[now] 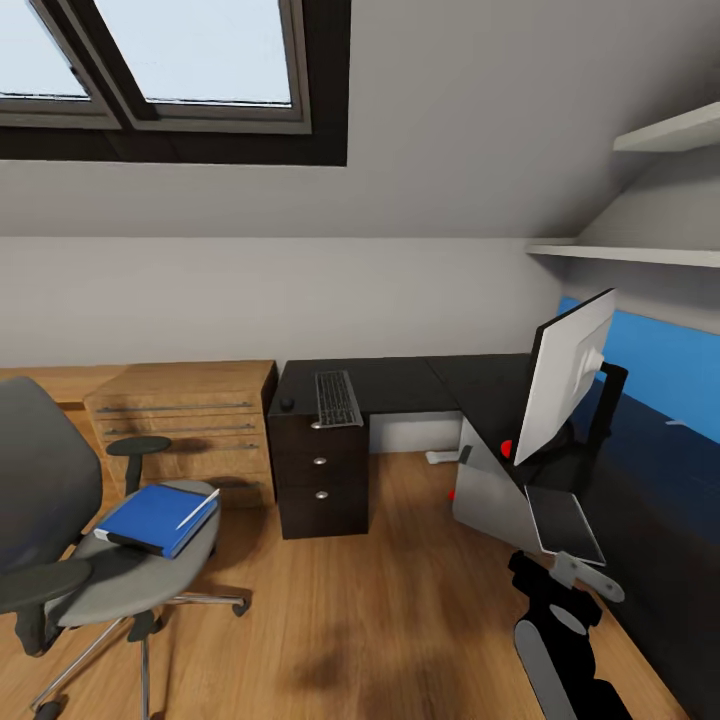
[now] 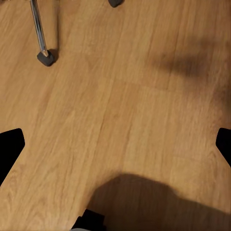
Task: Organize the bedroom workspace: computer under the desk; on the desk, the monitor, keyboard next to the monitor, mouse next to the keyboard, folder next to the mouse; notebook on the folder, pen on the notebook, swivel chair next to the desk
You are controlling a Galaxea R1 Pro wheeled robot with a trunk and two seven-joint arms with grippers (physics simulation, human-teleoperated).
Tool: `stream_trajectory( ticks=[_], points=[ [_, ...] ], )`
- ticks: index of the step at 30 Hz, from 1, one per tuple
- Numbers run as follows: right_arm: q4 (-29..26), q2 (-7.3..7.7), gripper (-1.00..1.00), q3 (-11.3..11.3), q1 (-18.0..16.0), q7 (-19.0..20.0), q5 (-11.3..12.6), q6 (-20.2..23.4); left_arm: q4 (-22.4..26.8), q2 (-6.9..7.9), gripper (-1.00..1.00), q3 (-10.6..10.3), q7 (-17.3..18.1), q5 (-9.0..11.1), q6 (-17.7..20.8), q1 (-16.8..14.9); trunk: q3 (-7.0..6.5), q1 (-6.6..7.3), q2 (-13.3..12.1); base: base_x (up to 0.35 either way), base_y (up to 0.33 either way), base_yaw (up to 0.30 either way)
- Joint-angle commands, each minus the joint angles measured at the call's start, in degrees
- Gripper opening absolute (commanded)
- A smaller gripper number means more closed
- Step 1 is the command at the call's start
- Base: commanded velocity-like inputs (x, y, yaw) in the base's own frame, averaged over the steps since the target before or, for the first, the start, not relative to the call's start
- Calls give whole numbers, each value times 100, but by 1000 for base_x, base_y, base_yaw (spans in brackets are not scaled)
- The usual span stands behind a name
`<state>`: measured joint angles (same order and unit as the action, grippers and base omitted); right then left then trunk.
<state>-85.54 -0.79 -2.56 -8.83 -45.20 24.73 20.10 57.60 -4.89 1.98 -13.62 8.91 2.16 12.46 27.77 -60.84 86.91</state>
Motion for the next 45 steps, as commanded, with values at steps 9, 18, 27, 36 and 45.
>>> stream_trajectory(
  ticks=[9,18,27,36,45],
  points=[
    [3,1,100,-16,-5,136,342,20,10,-13,100,-10,-10,49,29,2,5,0,3,0,0,-1],
    [883,-48,100,-62,-38,1302,773,-396,-98,-13,100,-11,-12,50,30,2,5,0,3,0,0,0],
    [1934,-61,100,258,-556,1800,2182,-2285,-137,-8,100,-5,-17,50,30,2,5,0,3,0,0,0],
    [2619,-102,100,140,-626,1820,2286,-4283,-150,-7,100,-4,-18,50,30,2,5,0,3,0,0,0],
    [2717,-46,100,-77,-629,1805,1754,-4597,-289,-3,100,-4,-18,42,29,2,5,0,3,0,0,0]
  ],
)
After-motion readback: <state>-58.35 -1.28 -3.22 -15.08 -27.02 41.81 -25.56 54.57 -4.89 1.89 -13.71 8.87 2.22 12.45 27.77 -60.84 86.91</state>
